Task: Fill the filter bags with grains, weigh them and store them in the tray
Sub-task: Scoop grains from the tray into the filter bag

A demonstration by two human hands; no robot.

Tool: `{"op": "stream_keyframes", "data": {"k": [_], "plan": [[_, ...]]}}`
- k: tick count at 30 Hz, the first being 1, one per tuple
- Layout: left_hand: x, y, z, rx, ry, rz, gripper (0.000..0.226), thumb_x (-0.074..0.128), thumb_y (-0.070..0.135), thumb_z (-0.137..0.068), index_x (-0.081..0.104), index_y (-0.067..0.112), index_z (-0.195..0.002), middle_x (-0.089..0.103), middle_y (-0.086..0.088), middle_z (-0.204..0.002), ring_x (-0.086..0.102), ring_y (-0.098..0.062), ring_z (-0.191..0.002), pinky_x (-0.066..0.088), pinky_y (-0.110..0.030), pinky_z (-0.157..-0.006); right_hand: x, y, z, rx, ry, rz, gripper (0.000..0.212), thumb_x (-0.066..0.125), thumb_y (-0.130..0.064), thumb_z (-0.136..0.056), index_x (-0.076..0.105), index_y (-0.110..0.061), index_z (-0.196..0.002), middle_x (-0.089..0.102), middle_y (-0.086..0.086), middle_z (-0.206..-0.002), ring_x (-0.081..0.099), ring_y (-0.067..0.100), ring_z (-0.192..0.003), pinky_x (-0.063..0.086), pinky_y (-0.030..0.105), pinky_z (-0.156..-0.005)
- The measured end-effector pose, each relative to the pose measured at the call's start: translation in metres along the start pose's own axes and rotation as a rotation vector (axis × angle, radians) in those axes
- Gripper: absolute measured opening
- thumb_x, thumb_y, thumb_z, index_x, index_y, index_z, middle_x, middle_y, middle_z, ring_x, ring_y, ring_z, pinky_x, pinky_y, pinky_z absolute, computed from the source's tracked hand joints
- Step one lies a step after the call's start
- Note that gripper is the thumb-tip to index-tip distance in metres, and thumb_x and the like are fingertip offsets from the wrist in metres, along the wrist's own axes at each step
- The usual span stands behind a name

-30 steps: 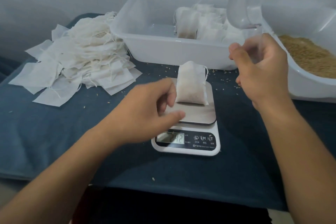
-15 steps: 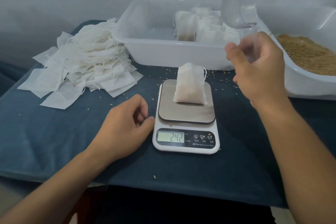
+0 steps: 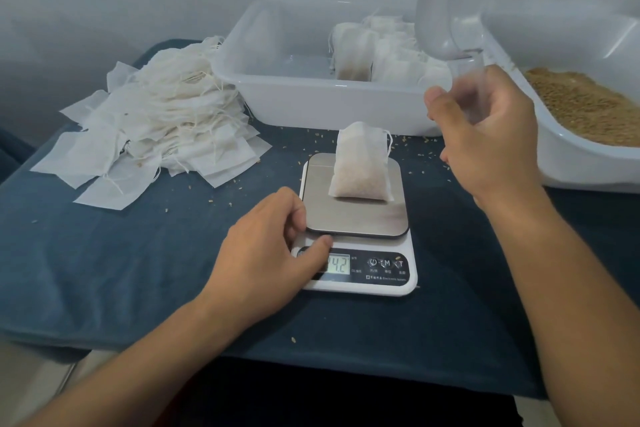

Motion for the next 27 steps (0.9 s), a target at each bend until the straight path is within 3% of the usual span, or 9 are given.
{"op": "stream_keyframes", "data": {"k": [8, 12, 16, 21, 27], "plan": [[-0.009, -0.020, -0.004, -0.126, 0.028, 0.053, 0.028, 0.063, 0.014, -0.081, 0.042, 0.031, -0.076, 0.056, 0.018, -0.065, 0.047, -0.008, -0.060, 0.038, -0.016, -0.058, 0.002, 0.000, 0.000, -0.007, -0.021, 0.007, 0.019, 0.068, -0.044, -0.093, 0.055, -0.036, -0.082, 0.064, -0.017, -0.084, 0.062, 0.009, -0.072, 0.060, 0.046, -0.075], [-0.023, -0.038, -0.016, -0.215, 0.079, 0.063, 0.025, 0.061, 0.012, -0.083, 0.044, 0.028, -0.077, 0.054, 0.020, -0.064, 0.046, -0.007, -0.057, 0.035, -0.022, -0.056, 0.004, 0.004, -0.001, 0.005, -0.045, 0.018, 0.018, 0.067, -0.046, -0.091, 0.056, -0.036, -0.083, 0.067, -0.014, -0.087, 0.062, 0.007, -0.073, 0.060, 0.048, -0.076], [-0.037, -0.043, -0.036, -0.265, 0.117, 0.157, 0.024, 0.062, 0.016, -0.088, 0.047, 0.033, -0.081, 0.053, 0.025, -0.064, 0.048, -0.005, -0.052, 0.040, -0.020, -0.052, 0.007, 0.007, -0.002, 0.024, -0.078, 0.021, 0.020, 0.068, -0.048, -0.088, 0.055, -0.036, -0.080, 0.066, -0.019, -0.083, 0.061, 0.009, -0.071, 0.060, 0.049, -0.074], [-0.041, -0.013, -0.076, -0.137, 0.083, 0.262, 0.018, 0.067, 0.024, -0.090, 0.055, 0.037, -0.092, 0.061, 0.016, -0.081, 0.057, -0.006, -0.062, 0.042, -0.023, -0.059, 0.013, 0.013, -0.001, 0.039, -0.141, 0.069, 0.022, 0.070, -0.048, -0.086, 0.054, -0.035, -0.078, 0.060, -0.036, -0.075, 0.061, 0.002, -0.067, 0.060, 0.051, -0.073], [-0.026, 0.015, -0.129, -0.028, 0.114, 0.279, 0.011, 0.067, 0.027, -0.091, 0.059, 0.033, -0.095, 0.059, 0.016, -0.073, 0.055, 0.002, -0.051, 0.041, -0.011, -0.055, 0.014, 0.019, -0.002, 0.031, -0.144, 0.098, 0.026, 0.069, -0.049, -0.086, 0.052, -0.035, -0.074, 0.060, -0.031, -0.071, 0.064, 0.012, -0.066, 0.060, 0.047, -0.075]]}}
Point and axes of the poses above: each hand's wrist, its own z-axis away from the middle knuckle, its own x-axis out of the palm, y = z × x, the point moved 5 cm from there along -z, towards the middle knuckle
